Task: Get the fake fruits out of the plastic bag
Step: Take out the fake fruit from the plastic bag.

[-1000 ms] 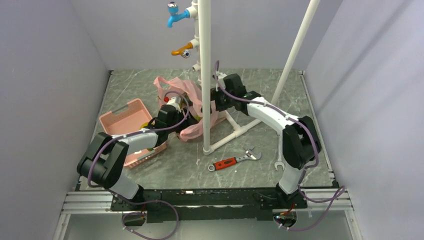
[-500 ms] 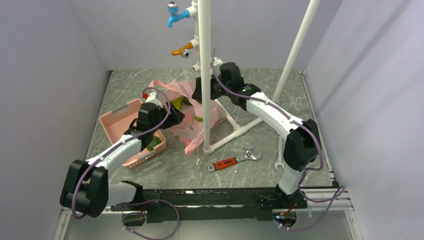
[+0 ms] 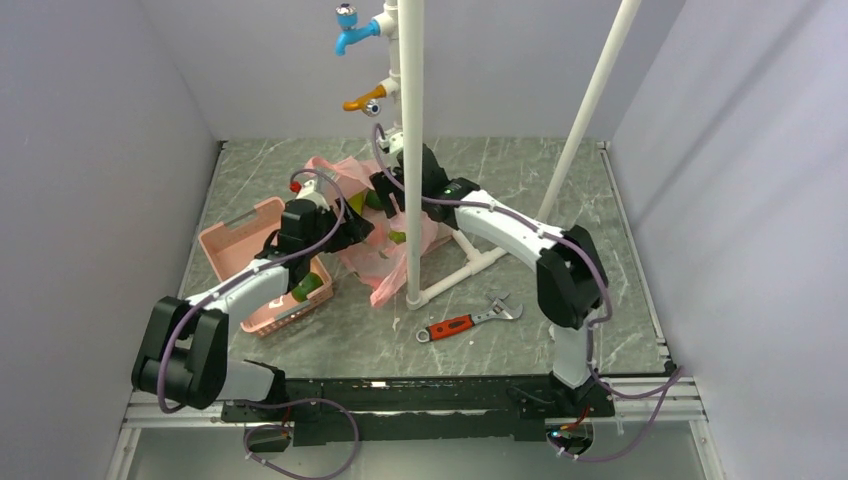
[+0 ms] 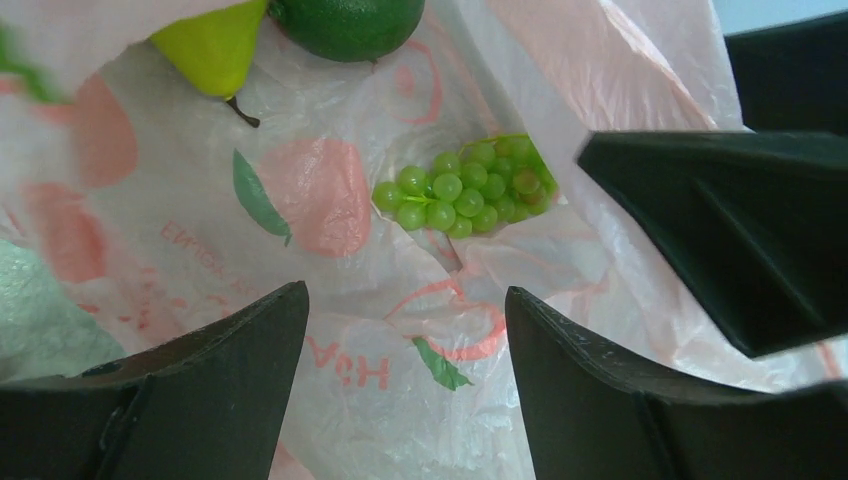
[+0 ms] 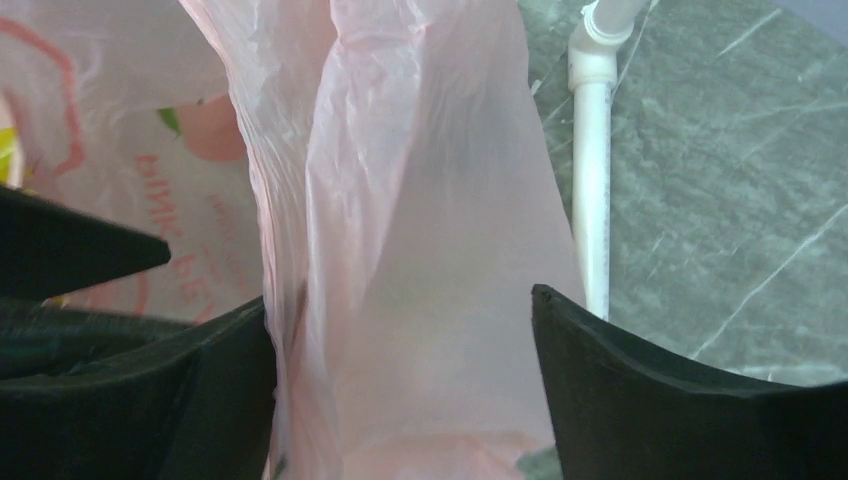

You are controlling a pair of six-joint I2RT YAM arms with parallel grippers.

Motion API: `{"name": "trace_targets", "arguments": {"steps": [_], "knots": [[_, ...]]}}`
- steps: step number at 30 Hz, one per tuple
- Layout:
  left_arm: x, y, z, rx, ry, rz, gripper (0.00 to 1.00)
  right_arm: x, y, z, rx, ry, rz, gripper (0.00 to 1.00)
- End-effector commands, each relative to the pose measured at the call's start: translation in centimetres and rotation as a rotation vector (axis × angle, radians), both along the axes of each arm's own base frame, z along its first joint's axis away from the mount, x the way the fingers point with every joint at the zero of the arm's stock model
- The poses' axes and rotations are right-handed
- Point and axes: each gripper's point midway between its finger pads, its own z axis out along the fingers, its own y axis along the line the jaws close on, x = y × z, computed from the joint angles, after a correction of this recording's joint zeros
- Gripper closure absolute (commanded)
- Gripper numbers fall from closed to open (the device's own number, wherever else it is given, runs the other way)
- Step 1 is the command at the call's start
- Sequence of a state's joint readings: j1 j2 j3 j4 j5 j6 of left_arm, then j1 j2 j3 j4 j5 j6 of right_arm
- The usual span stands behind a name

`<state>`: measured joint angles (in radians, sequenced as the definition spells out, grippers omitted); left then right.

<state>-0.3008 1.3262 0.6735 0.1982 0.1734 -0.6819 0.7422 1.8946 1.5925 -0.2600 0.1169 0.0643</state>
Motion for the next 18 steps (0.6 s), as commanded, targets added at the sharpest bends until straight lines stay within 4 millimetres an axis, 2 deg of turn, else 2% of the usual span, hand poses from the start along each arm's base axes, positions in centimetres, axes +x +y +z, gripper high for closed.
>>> {"name": "trace_targets", "arguments": {"steps": [1,3,4,7,9,12,15,18], "knots": [[1.3,-1.5,2.0,-0.075,-0.073,-0.041,0.23,1.4,1.9,-0.1,-0.021,-0.033,0.050,0.20],[1.6,-1.5,1.9,-0.070,-0.081,-0.045,0.22,1.1,2.7,-0.1,0.014,-0.027,0.093,0.26],[1.8,-1.6,1.9,-0.065,-0.082,-0.048,0.22,1.1,2.5,0.0,0.030,-0.028,0.082,0.33],[2.7,-1.9,2.0,-0.060,-0.096,-0.055,0.24,0.8,1.5,0.5,0.155,0.020,0.085,0.63],[3.4,-2.2,1.9,-0.062,-0.116,-0.057,0.29,0.1,1.3,1.9,0.288,0.067,0.163,0.75],[4.3,-3.1,1.8,-0.037,-0.155,-0.071,0.32,-1.5,1.1,3.8,0.430,0.140,0.303,0.84],[5.0,-4.6,1.6,-0.012,-0.184,-0.083,0.34,-2.3,1.5,4.9,0.469,0.207,0.373,1.00],[5.7,-4.8,0.8,0.015,-0.194,-0.028,0.37,-3.2,1.8,6.3,0.541,0.234,0.384,1.00]]}}
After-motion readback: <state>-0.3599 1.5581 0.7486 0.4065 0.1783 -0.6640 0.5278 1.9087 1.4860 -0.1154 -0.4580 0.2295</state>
